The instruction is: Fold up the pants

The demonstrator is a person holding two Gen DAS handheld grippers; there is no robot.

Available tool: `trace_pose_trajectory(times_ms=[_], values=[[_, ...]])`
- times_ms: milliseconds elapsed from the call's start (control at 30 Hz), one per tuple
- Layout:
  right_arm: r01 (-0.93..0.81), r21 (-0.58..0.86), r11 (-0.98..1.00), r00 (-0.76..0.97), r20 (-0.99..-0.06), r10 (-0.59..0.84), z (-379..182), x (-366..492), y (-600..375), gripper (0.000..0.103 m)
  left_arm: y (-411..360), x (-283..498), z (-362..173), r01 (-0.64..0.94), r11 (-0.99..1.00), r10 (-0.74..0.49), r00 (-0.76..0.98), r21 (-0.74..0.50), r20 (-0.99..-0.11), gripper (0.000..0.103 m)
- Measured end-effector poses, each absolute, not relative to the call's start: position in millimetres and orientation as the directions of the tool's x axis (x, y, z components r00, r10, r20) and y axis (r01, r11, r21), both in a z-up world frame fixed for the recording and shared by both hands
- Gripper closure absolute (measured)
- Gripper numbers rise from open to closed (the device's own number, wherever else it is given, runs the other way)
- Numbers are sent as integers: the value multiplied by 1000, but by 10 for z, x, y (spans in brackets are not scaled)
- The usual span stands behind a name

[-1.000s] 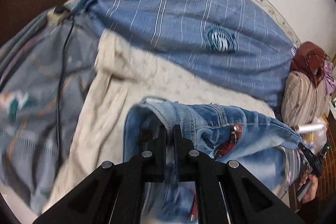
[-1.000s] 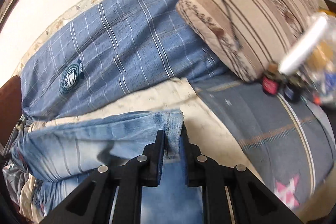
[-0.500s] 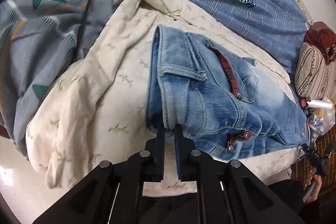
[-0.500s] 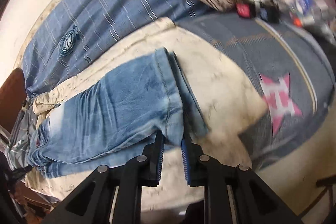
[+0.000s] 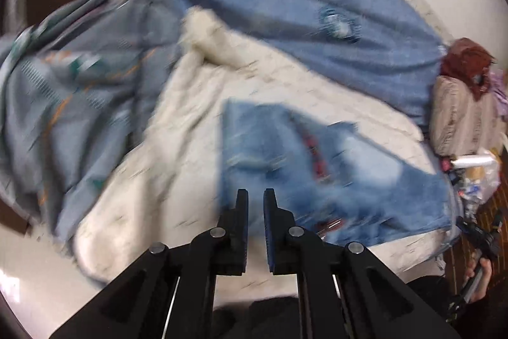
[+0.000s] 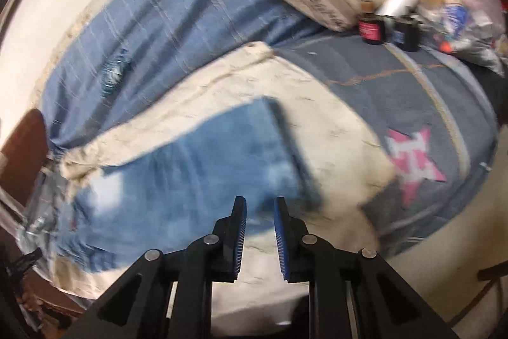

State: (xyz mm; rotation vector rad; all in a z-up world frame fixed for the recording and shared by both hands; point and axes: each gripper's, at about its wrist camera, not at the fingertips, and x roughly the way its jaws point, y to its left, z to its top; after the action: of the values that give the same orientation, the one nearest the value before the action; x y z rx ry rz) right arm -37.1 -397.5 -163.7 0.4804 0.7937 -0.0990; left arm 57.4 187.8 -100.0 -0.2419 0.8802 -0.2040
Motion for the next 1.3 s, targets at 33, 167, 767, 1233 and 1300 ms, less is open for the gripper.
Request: trace_pose_trajectory(times_ms=[33,167,767,1233,1300], values=[[244,390,888,704,-701,114,-1603,-300,-3907,84,1732,634,-960,102,950,-293,624,-296,-724,94],[161,392,906,669,-718,191,-1575,58,-3425,84,1189,897,-992,162,953,-301,622,-257,-723,94],[-26,365,931,444,-830,337,-2294,377,-2190,83,625,753,-1863,269,950,-269,455,-157,-849,95],[7,432,902,580,-736,348,-1970,274,-2845,83,588,646,-1550,304,943,-281,511,-135,-813,94],[69,419,905,660,-700,273,-1810,288,-3122,83,547,667,-1411,316,941,-288,553,-123,-781,94]])
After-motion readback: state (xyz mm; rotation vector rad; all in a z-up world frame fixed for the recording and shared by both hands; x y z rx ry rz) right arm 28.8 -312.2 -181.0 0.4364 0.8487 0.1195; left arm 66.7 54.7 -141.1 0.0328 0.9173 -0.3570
